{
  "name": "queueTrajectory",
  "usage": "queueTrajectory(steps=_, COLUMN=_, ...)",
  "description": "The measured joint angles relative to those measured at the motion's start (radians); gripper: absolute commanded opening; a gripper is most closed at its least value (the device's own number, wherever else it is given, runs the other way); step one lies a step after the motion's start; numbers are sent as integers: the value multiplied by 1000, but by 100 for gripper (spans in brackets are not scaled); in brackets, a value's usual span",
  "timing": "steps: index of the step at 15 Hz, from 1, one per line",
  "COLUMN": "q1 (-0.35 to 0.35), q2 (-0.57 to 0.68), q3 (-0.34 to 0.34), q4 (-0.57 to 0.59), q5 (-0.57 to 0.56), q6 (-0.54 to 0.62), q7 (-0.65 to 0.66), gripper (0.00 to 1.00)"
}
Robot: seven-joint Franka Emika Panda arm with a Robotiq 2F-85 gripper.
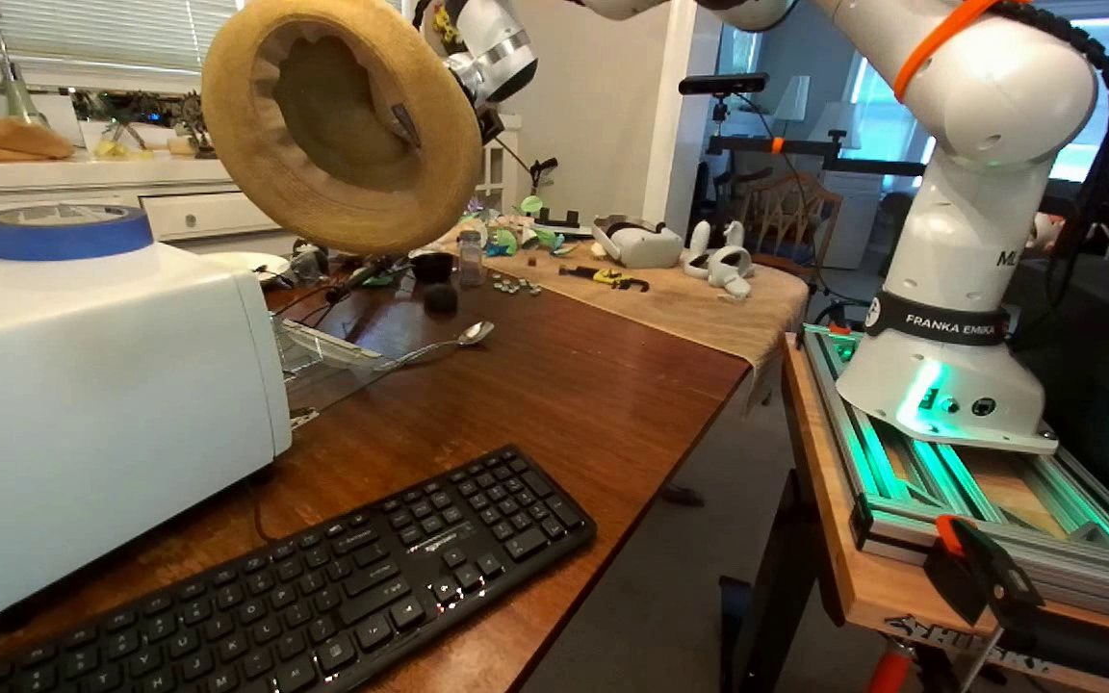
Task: Turn the hat upside down.
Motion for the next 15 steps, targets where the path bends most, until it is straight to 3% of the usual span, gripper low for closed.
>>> queueTrajectory(steps=5, q1=5, q2=164, q3=36, q4=188, q5=-3, q6=-254, q7=100, gripper=2)
queueTrajectory(steps=10, q1=2, q2=252, q3=61, q4=342, q5=-3, q6=-507, q7=312, gripper=2)
queueTrajectory(steps=11, q1=-9, q2=258, q3=111, q4=349, q5=-49, q6=-517, q7=348, gripper=2)
queueTrajectory(steps=15, q1=-74, q2=273, q3=434, q4=327, q5=-336, q6=-516, q7=501, gripper=2)
